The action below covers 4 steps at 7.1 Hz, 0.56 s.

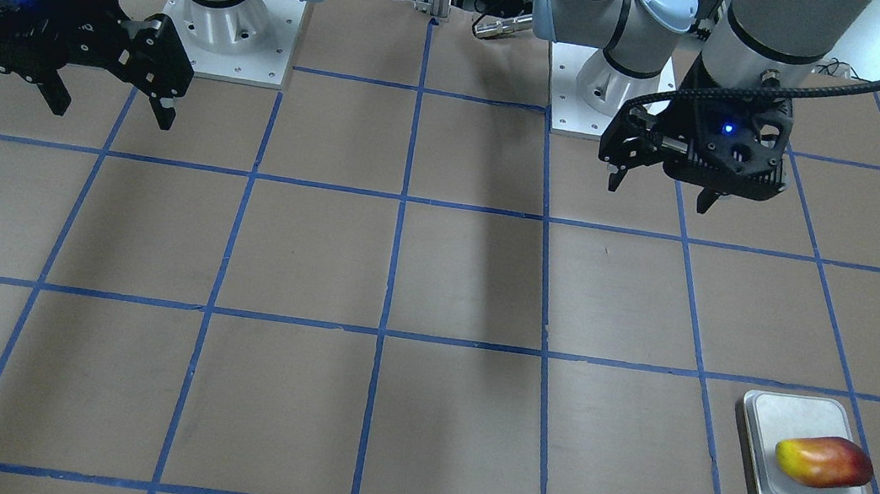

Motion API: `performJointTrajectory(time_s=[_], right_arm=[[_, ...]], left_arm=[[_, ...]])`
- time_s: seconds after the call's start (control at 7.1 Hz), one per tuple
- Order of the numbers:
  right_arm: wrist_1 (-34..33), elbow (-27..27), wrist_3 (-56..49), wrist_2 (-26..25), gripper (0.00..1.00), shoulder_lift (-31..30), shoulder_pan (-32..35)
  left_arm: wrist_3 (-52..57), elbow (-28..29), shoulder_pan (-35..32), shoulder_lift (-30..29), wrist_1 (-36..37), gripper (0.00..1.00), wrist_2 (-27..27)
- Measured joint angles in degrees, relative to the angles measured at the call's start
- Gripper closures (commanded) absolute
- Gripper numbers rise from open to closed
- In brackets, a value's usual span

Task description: Weigh mango

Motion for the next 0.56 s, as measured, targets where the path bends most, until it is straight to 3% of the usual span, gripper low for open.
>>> performJointTrajectory(time_s=[0.56], right_arm=[[0.0,0.0,0.0,-0.1,0.0,0.0,0.0]], left_arm=[[-5.1,7.8,-1.9,-5.2,1.5,0.0,-0.7]])
